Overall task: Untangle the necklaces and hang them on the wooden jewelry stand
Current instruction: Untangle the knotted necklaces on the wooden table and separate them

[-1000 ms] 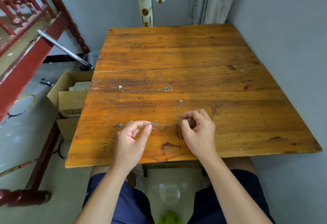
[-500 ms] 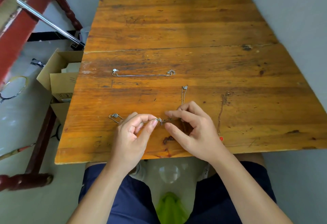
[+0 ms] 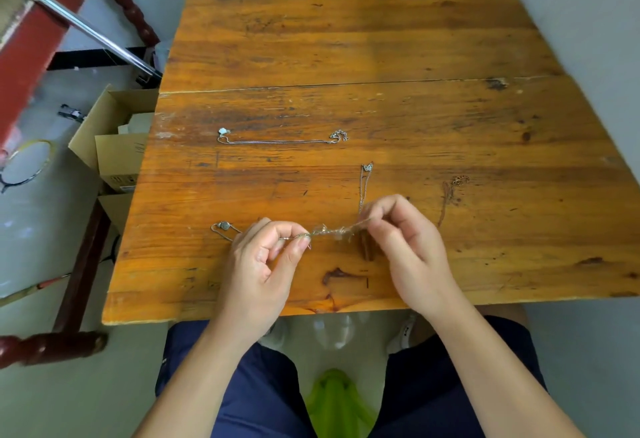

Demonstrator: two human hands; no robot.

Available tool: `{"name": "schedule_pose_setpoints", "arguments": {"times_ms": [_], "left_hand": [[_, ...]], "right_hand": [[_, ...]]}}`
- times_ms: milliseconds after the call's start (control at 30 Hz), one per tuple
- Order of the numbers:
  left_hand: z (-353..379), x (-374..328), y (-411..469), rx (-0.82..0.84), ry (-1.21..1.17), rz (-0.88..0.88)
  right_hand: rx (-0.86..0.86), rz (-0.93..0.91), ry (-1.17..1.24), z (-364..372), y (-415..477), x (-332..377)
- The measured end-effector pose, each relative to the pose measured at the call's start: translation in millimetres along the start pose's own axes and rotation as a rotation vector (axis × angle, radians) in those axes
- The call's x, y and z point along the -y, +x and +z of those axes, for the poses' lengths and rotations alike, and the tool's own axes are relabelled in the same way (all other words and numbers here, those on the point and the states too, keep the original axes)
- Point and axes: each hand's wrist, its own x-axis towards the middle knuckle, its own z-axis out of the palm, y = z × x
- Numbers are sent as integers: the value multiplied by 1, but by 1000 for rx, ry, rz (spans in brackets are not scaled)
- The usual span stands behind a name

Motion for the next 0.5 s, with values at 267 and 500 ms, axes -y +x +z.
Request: {"name": "schedule_pose_setpoints", "arguments": {"times_ms": [267,500], "left_hand": [[0,-3,-1,9,-4,-25],[2,-7,-2,-6,-90,-69]], "right_hand": [[-213,143,513,-14,10,0],[-308,178,584,-15,12,3]]}}
